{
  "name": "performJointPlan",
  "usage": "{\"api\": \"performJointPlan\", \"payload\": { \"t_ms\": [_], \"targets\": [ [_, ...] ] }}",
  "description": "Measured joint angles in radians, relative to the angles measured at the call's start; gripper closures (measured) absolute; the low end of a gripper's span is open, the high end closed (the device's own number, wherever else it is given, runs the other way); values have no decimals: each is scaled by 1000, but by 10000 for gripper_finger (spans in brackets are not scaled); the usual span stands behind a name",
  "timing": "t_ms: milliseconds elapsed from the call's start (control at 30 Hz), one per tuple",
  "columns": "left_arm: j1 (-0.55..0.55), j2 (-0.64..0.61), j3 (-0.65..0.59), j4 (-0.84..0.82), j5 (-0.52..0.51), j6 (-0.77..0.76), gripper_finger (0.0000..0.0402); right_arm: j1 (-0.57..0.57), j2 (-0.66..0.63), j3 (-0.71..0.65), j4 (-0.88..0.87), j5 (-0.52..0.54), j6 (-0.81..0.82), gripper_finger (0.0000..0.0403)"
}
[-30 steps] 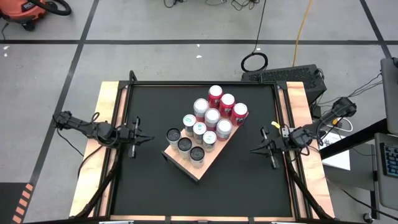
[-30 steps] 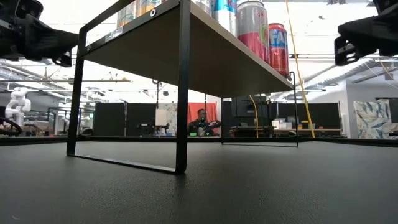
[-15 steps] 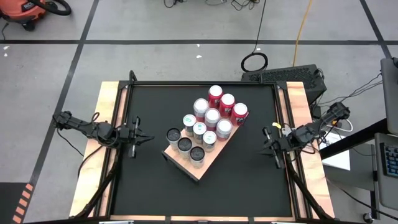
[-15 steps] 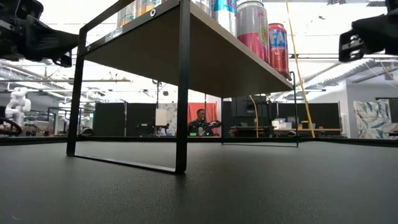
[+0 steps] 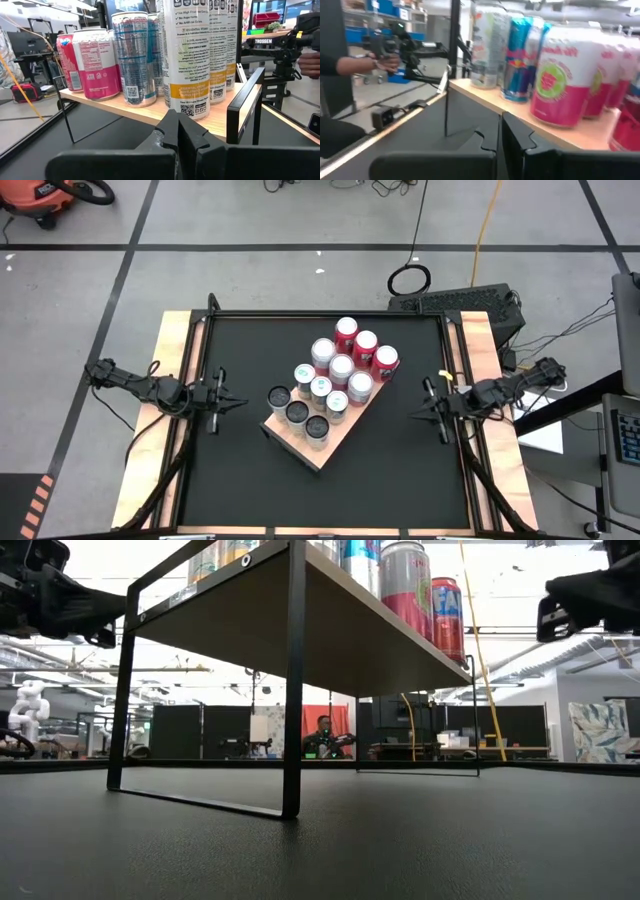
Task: Place canned beverage on shelf
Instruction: Return to Home Position
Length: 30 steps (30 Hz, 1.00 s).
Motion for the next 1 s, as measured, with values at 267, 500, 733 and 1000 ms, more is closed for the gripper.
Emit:
{"api": "performJointPlan", "payload": {
  "t_ms": [267, 500, 733, 1000],
  "targets": [
    [0, 0, 0, 0, 0, 24, 402, -92, 0, 0, -30, -52, 30, 403],
    [0, 0, 0, -2, 6, 24, 402, -172, 1, 0, -44, -97, 30, 403],
    [0, 1, -1, -2, 7, 25, 402, -238, 1, 0, -53, -128, 38, 403],
    [0, 1, -1, -4, 18, 25, 402, -252, 1, 0, -56, -135, 41, 403]
  ]
}}
